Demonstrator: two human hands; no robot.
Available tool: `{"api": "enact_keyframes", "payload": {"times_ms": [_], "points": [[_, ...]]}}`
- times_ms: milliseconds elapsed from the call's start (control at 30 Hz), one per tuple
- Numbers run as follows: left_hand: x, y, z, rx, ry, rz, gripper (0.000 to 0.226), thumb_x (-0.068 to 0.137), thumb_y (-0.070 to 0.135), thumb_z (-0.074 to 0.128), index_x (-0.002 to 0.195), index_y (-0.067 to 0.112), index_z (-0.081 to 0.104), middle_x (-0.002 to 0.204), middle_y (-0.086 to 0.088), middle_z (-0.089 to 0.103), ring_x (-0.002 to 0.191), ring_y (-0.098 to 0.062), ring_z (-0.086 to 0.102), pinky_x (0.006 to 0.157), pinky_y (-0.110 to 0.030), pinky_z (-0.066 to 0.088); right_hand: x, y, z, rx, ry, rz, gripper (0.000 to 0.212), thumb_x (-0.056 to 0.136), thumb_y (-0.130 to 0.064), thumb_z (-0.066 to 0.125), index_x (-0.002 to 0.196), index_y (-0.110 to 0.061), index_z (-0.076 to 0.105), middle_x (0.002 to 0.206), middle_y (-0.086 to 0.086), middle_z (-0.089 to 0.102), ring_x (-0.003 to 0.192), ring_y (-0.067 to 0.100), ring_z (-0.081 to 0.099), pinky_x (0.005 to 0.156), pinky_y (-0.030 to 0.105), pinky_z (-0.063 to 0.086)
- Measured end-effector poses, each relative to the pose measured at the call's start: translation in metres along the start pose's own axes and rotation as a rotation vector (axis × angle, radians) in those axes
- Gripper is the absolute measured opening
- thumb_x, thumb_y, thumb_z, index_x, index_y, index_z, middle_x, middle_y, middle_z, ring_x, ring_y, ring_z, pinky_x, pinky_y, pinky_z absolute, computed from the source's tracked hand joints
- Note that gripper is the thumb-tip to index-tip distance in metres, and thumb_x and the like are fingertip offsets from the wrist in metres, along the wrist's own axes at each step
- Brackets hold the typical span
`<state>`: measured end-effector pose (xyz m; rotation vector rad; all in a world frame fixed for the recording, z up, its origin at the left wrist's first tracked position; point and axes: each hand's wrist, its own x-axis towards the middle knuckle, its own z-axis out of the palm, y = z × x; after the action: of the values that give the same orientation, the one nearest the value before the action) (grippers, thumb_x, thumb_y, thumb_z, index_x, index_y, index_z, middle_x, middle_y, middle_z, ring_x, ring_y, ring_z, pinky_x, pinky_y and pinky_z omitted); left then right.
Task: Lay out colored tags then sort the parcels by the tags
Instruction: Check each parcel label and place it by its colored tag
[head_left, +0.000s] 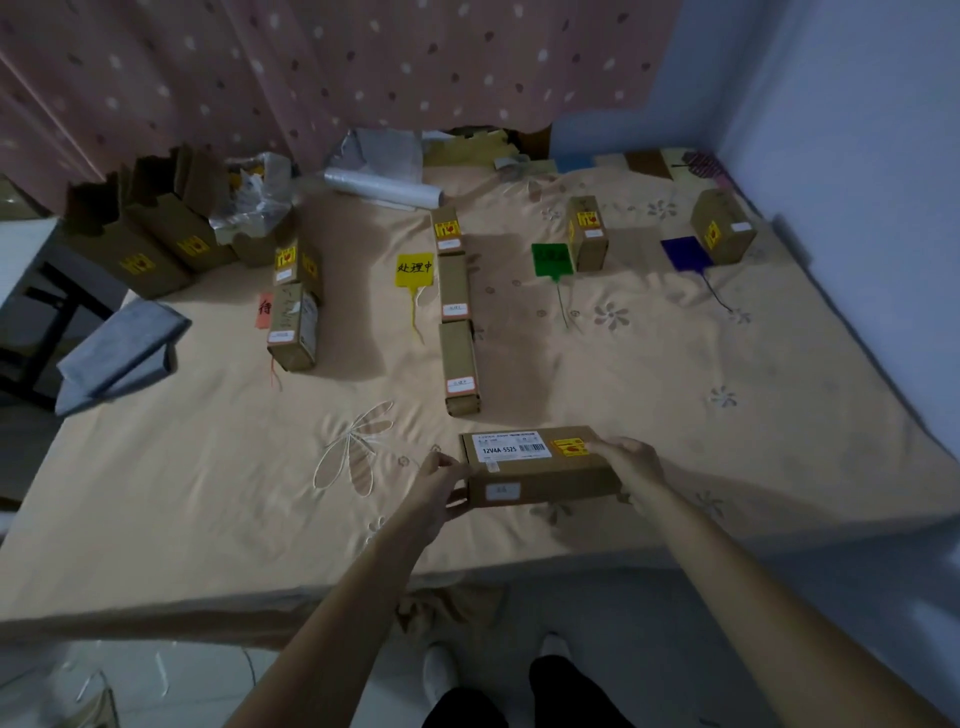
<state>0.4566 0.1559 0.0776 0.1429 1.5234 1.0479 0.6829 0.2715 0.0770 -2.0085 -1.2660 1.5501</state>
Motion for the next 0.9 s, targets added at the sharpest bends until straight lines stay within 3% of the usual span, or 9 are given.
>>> {"api": "enact_keyframes", "payload": {"times_ms": [100, 167, 200, 300, 400, 600, 767, 900], "points": [[-0.014, 0.012, -0.013, -0.02, -0.109, -0.026, 0.053, 0.069, 0.013, 0.074, 0.111, 0.005, 0.044, 0.097, -0.01, 0.059, 0.079, -0.026, 0.064, 0.064, -0.034, 0.053, -0.009, -0.011, 0.007, 0.185, -0.066, 0.039, 0.031, 0.079, -0.02, 0.074, 0.109, -0.017, 0.066, 0.106, 0.011, 0.068, 0.089, 0.021, 0.062, 0.08, 0.042, 0.056], [-0.024, 0.022, -0.022, -0.017, -0.182, -0.03, 0.081, 0.059, 0.019, 0.079, 0.129, 0.003, 0.042, 0.109, -0.013, 0.06, 0.077, -0.026, 0.067, 0.064, -0.033, 0.055, -0.015, -0.024, 0.009, 0.233, -0.068, 0.013, 0.025, 0.08, -0.016, 0.073, 0.105, -0.017, 0.067, 0.106, 0.011, 0.065, 0.091, 0.021, 0.059, 0.074, 0.039, 0.057], [-0.029, 0.028, -0.027, -0.019, -0.198, -0.011, 0.085, 0.06, 0.019, 0.079, 0.133, 0.006, 0.039, 0.115, -0.014, 0.059, 0.076, -0.026, 0.067, 0.064, -0.033, 0.055, -0.018, -0.033, 0.01, 0.24, -0.077, 0.001, 0.023, 0.08, -0.016, 0.072, 0.103, -0.017, 0.068, 0.105, 0.01, 0.064, 0.091, 0.021, 0.058, 0.073, 0.038, 0.057], [-0.046, 0.049, -0.04, -0.044, -0.272, 0.055, 0.078, 0.066, 0.023, 0.075, 0.133, 0.009, 0.039, 0.123, -0.018, 0.053, 0.078, -0.028, 0.065, 0.064, -0.035, 0.055, -0.031, -0.064, 0.008, 0.233, -0.126, -0.041, 0.014, 0.081, -0.015, 0.071, 0.095, -0.016, 0.07, 0.099, 0.009, 0.062, 0.086, 0.016, 0.057, 0.068, 0.036, 0.056], [-0.062, 0.079, -0.049, -0.028, -0.267, 0.126, 0.058, 0.074, 0.034, 0.066, 0.123, 0.007, 0.054, 0.111, -0.014, 0.055, 0.077, -0.028, 0.063, 0.063, -0.032, 0.055, -0.044, -0.098, 0.009, 0.249, -0.147, -0.087, 0.006, 0.08, -0.015, 0.072, 0.084, -0.017, 0.067, 0.096, 0.008, 0.059, 0.09, 0.019, 0.055, 0.063, 0.033, 0.054], [-0.08, 0.131, -0.06, -0.019, -0.149, 0.272, 0.032, 0.094, 0.027, 0.053, 0.117, 0.006, 0.054, 0.097, -0.012, 0.054, 0.075, -0.02, 0.059, 0.052, -0.025, 0.052, -0.077, -0.155, 0.023, 0.269, -0.186, -0.143, 0.036, 0.081, -0.025, 0.072, 0.112, -0.012, 0.059, 0.097, 0.006, 0.053, 0.086, 0.016, 0.055, 0.056, 0.029, 0.053], [-0.098, 0.173, -0.072, -0.034, -0.081, 0.319, 0.015, 0.091, 0.028, 0.055, 0.085, 0.014, 0.057, 0.08, -0.008, 0.056, 0.075, -0.02, 0.056, 0.059, -0.028, 0.042, -0.101, -0.185, 0.032, 0.317, -0.266, -0.154, 0.022, 0.085, -0.029, 0.067, 0.101, -0.017, 0.059, 0.096, 0.007, 0.05, 0.085, 0.016, 0.054, 0.055, 0.028, 0.055], [-0.107, 0.194, -0.078, -0.017, -0.083, 0.35, 0.015, 0.089, 0.028, 0.057, 0.08, 0.016, 0.057, 0.077, -0.007, 0.056, 0.074, -0.019, 0.055, 0.059, -0.029, 0.041, -0.11, -0.197, 0.03, 0.346, -0.32, -0.14, 0.028, 0.082, -0.033, 0.069, 0.102, -0.016, 0.059, 0.099, 0.009, 0.052, 0.086, 0.017, 0.057, 0.049, 0.023, 0.055]]}}
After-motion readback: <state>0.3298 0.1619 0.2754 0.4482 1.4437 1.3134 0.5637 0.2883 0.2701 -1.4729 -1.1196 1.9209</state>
